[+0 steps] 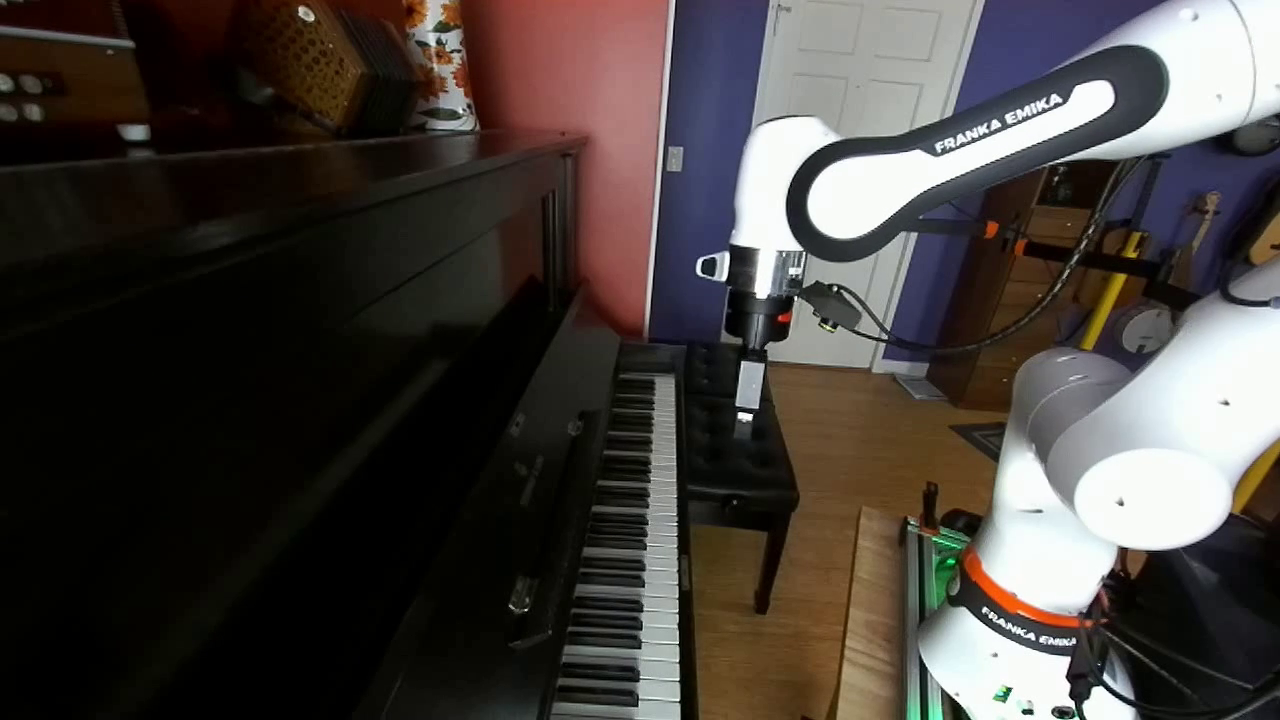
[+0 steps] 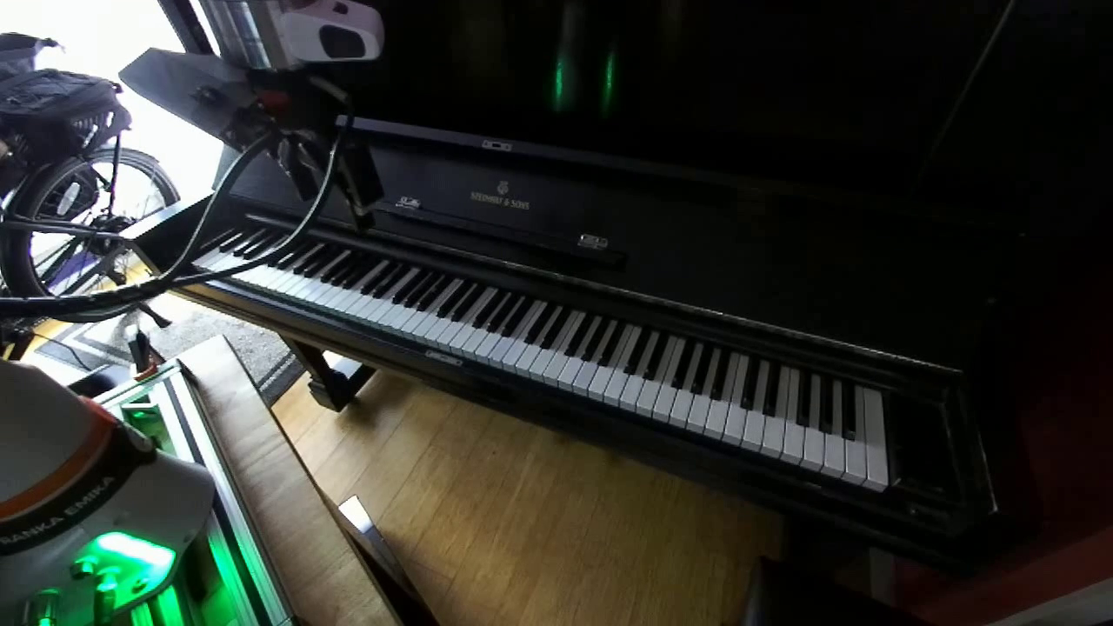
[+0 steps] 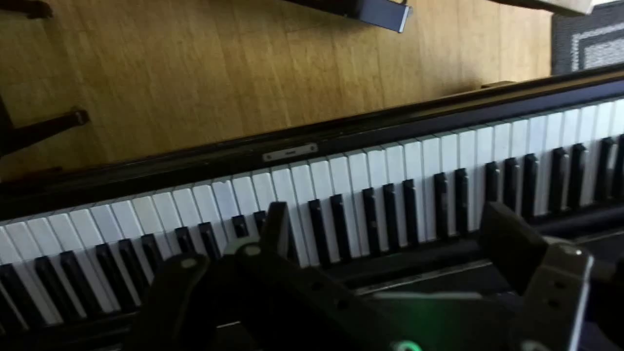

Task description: Press a white key in the middle of the piano

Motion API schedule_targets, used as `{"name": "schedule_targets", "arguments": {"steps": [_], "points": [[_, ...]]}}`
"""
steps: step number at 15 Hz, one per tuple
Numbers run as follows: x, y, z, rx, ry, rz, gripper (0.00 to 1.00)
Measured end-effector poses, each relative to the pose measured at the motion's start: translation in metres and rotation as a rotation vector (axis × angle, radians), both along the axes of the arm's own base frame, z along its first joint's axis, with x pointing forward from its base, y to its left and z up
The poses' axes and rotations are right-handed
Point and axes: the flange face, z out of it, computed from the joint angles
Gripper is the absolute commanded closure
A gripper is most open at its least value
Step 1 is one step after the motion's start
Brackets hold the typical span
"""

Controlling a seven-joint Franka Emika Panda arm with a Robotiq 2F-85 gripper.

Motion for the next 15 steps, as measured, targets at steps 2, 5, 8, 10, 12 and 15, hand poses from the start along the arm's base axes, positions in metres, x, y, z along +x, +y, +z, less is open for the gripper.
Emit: {"name": "schedule_targets", "arguments": {"steps": [2,5,8,10,12,15], "points": [[0.015,-0.019,-0.018,-0.076,-0.024,0.028,0.00],[0.036,-0.044,-0.056,-0.142,-0.038,0.093,0.00],[0.053,-0.066,-0.092,-0.149,-0.032,0.142,0.00],[0.064,-0.081,-0.112,-0.148,-0.029,0.158,0.00],[0.068,-0.085,-0.119,-0.149,-0.017,0.158,0.00],[0.069,-0.081,-0.114,-0.152,-0.030,0.165,0.00]]}}
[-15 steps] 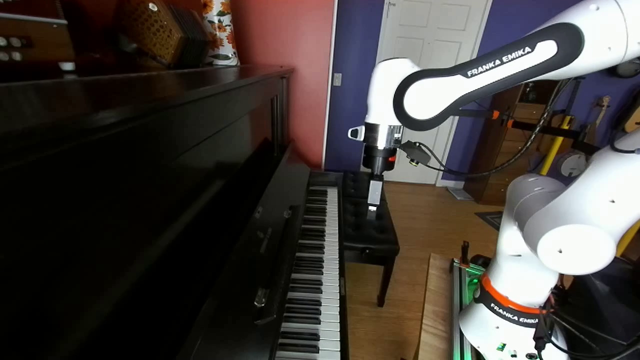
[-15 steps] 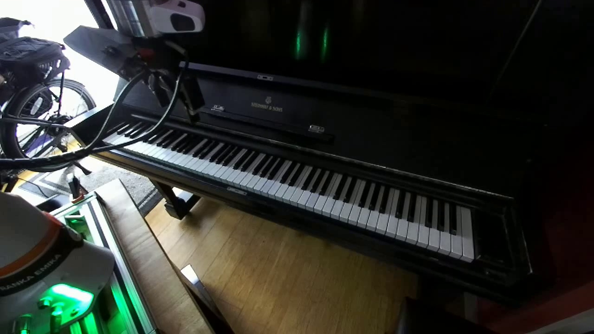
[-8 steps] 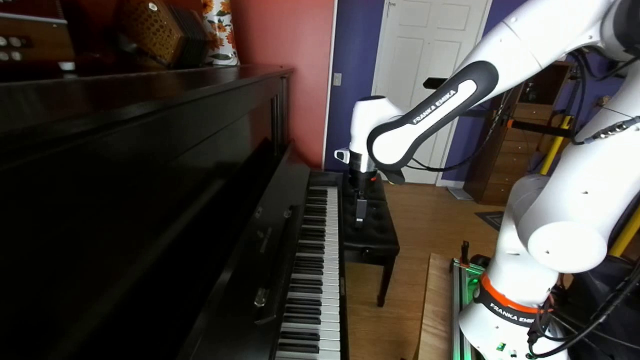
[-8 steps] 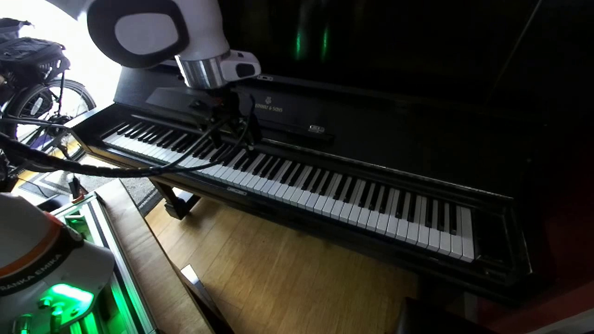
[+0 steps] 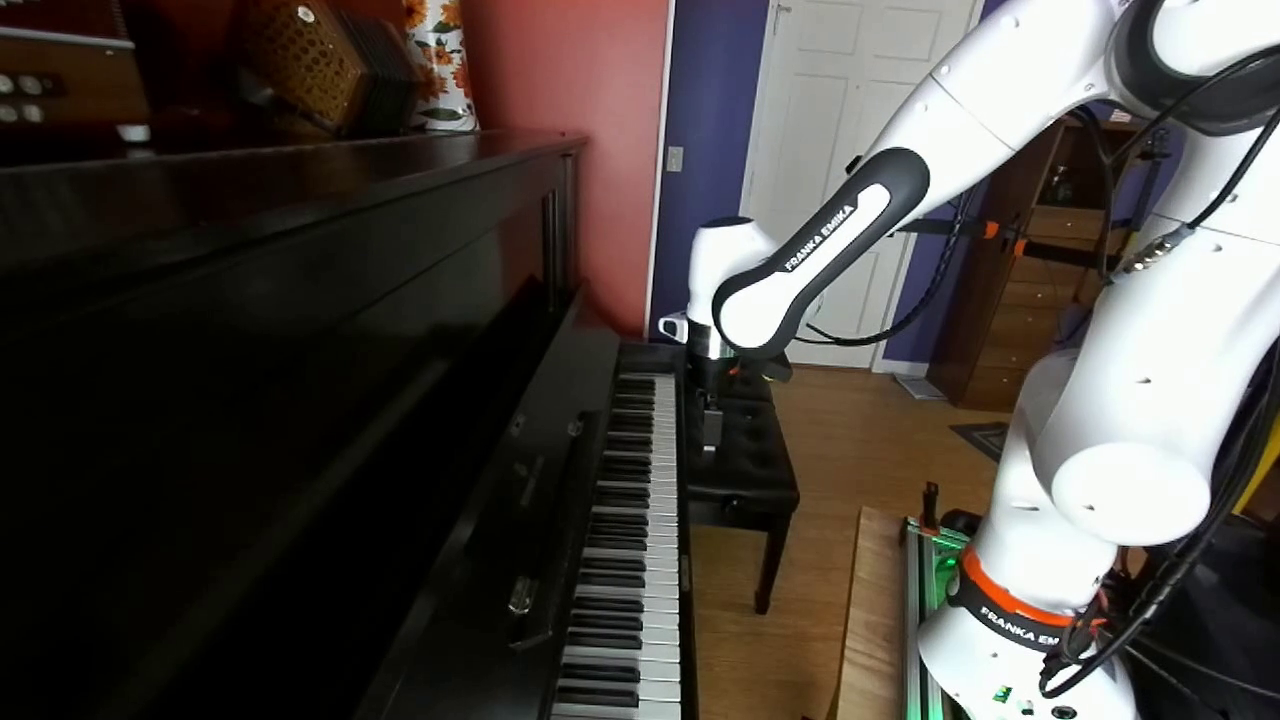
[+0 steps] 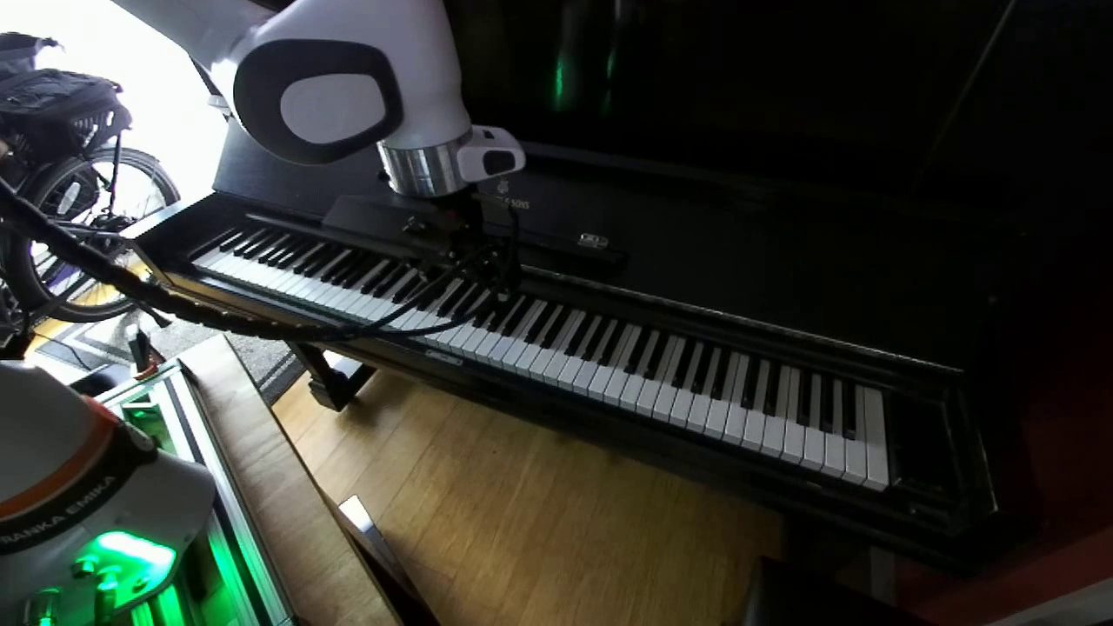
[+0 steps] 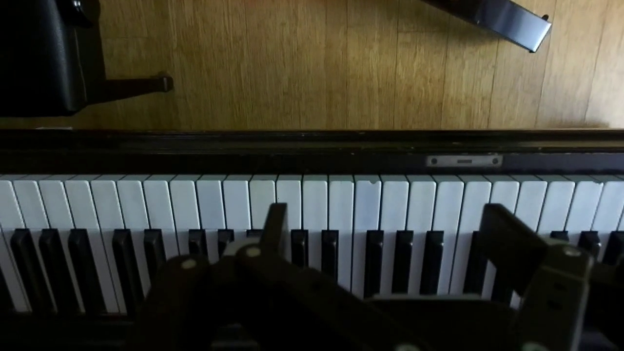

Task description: Press a white key in the middle of the piano

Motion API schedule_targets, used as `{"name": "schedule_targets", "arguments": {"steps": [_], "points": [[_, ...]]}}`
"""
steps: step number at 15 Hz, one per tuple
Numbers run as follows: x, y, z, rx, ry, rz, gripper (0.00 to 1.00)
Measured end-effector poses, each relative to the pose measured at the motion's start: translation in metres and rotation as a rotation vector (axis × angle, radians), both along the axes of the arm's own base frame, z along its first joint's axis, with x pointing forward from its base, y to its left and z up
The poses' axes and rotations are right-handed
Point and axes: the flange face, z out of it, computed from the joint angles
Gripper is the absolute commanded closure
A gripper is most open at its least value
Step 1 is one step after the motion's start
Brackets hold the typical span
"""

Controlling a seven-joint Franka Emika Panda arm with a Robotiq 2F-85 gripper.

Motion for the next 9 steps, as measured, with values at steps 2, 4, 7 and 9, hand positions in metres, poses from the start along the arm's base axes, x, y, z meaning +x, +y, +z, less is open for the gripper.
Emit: {"name": "schedule_targets", "arguments": {"steps": [2,4,7,9], "points": [[0.000,0.000,0.001,0.000,-0.003,0.001,0.00],[0.002,-0.001,0.000,-0.007,0.000,0.019,0.00],[0.007,-0.011,-0.006,-0.011,0.015,0.071,0.07],[0.012,-0.021,-0.012,-0.013,0.026,0.117,0.31]]}}
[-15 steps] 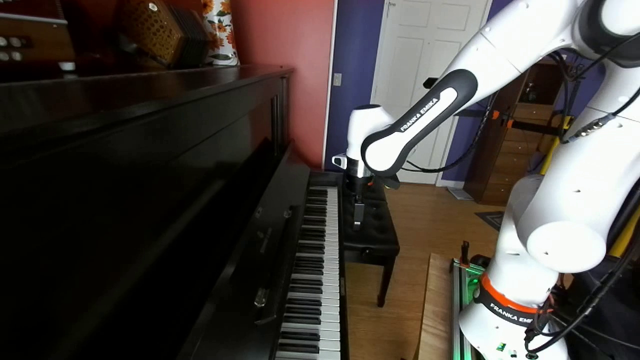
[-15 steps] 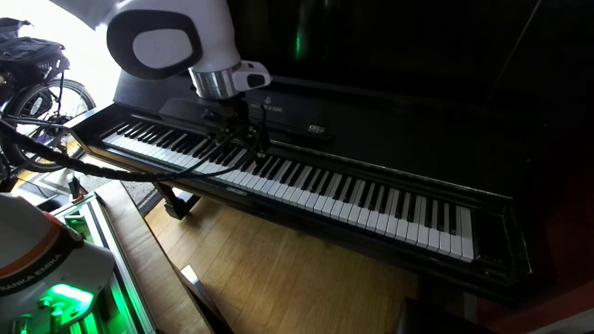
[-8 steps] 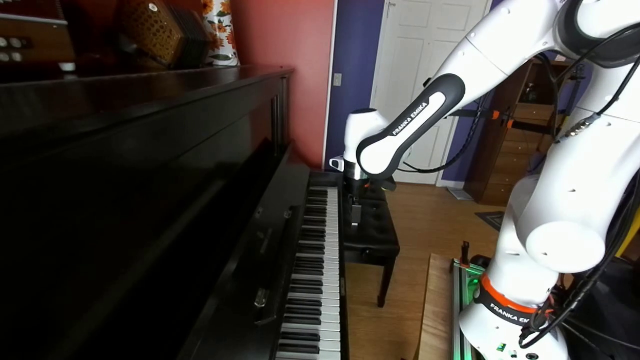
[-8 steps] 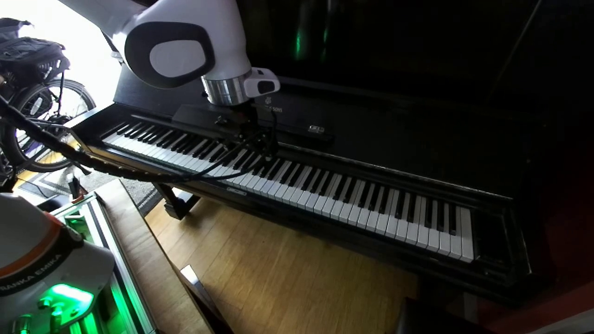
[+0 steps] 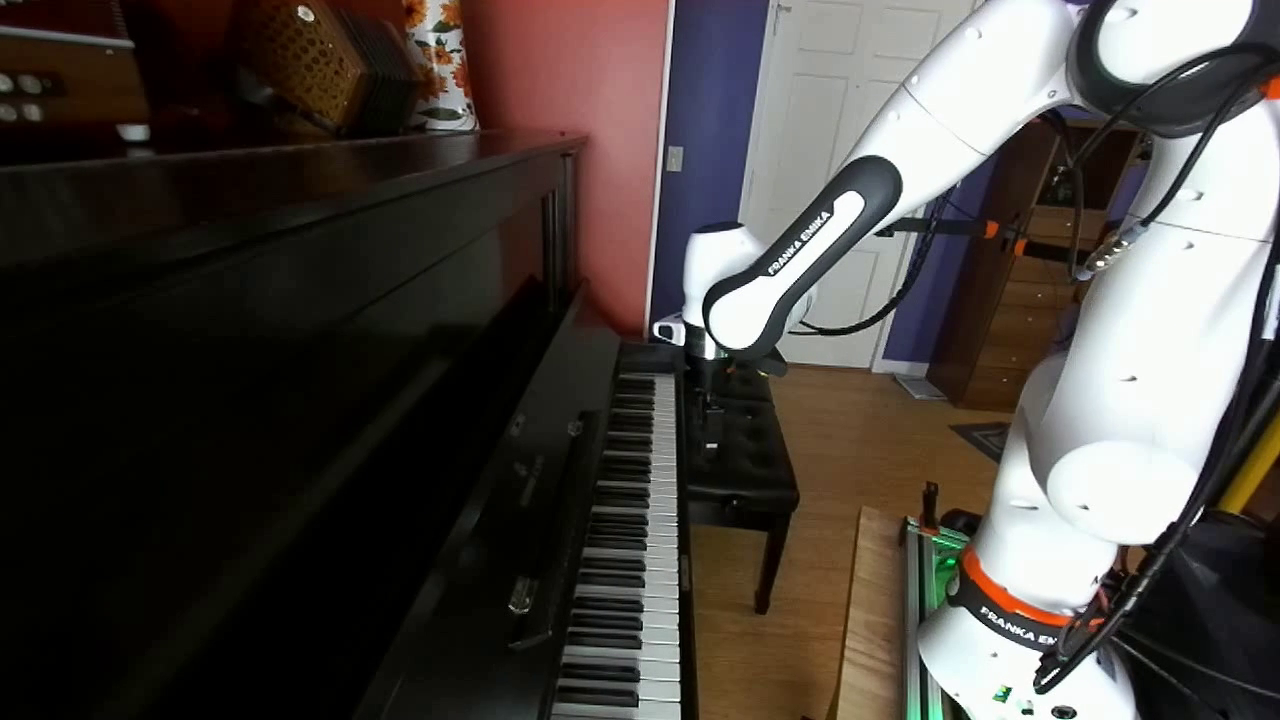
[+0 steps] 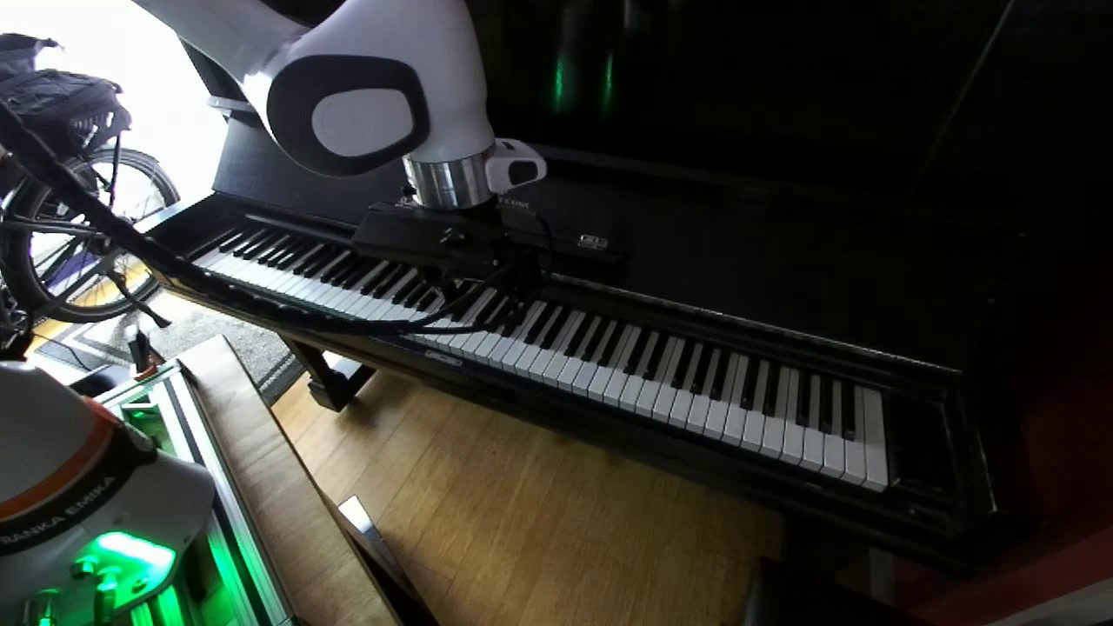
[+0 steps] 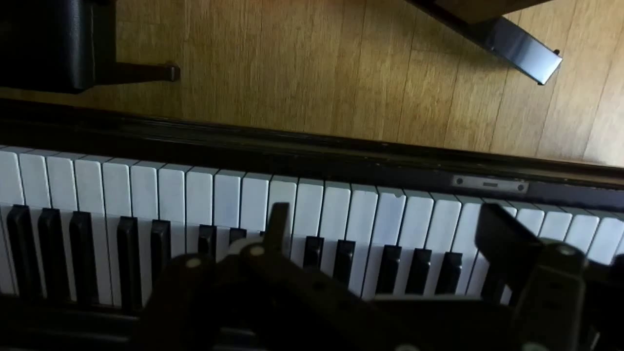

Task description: Press a white key in the middle of the piano

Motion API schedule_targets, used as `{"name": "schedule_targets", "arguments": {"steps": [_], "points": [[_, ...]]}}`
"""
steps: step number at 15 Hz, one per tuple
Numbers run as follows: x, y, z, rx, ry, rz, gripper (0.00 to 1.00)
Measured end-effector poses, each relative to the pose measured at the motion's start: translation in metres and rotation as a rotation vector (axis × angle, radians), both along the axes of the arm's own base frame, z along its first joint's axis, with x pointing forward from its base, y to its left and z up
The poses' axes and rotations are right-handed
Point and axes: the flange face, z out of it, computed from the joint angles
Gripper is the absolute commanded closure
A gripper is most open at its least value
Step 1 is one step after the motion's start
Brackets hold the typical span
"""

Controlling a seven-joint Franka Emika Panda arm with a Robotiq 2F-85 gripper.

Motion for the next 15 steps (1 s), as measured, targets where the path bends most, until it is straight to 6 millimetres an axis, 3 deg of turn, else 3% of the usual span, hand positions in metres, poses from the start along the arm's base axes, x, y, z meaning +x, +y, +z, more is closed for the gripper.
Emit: {"name": "schedule_targets", "arguments": {"steps": [2,10,15], "points": [[0.007,-0.010,-0.007,-0.002,0.013,0.048,0.38],[0.035,-0.040,-0.047,-0.012,0.032,0.181,0.99],[0.051,-0.055,-0.068,-0.003,0.025,0.221,1.00]]}}
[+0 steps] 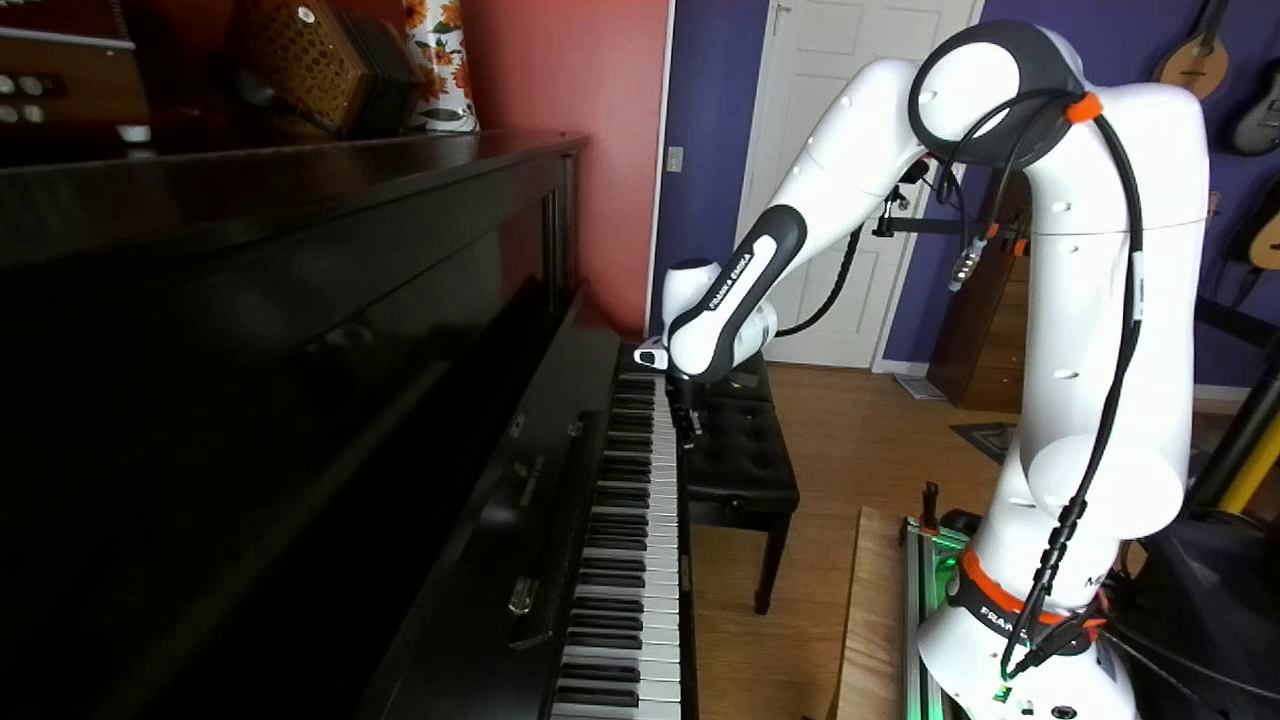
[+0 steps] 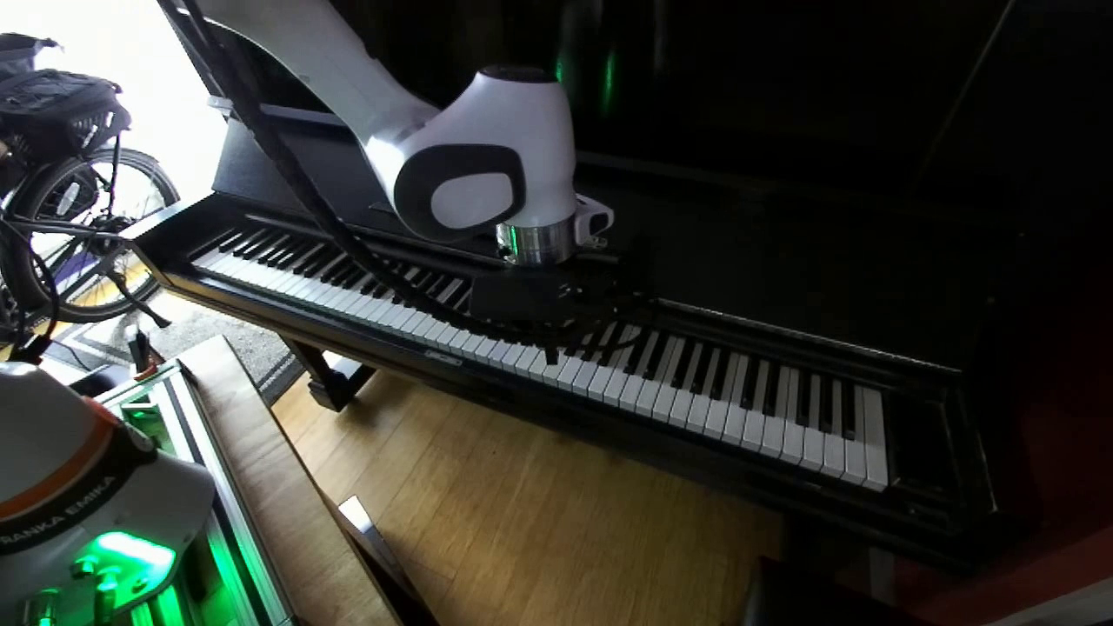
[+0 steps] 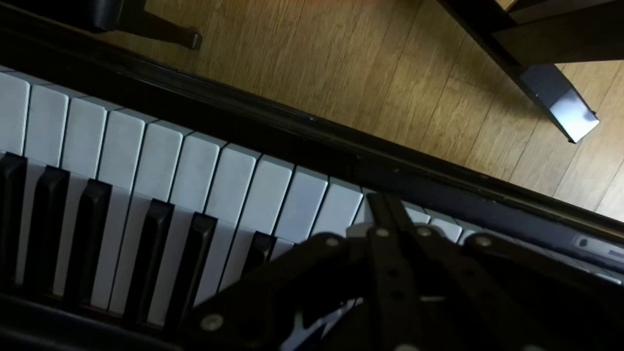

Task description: Press a white key in the middle of the piano

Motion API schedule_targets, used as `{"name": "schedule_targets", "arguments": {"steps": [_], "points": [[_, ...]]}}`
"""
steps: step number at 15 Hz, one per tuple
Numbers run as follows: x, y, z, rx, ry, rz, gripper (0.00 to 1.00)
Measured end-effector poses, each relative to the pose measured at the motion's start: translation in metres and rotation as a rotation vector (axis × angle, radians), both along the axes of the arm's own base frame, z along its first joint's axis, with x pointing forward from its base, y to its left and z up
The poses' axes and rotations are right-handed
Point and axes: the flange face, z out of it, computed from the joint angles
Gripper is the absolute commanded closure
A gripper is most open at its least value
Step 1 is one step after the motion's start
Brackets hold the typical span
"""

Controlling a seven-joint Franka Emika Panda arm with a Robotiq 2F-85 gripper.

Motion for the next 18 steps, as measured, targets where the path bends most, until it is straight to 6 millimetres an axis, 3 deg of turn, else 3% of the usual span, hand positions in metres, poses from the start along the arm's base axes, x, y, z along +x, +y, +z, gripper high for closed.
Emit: {"name": "schedule_targets", "arguments": {"steps": [11,18], "points": [[0.035,-0.037,-0.031,0.023,-0.009,-0.040,1.00],[0.045,-0.054,-0.044,0.023,-0.011,-0.062,1.00]]}}
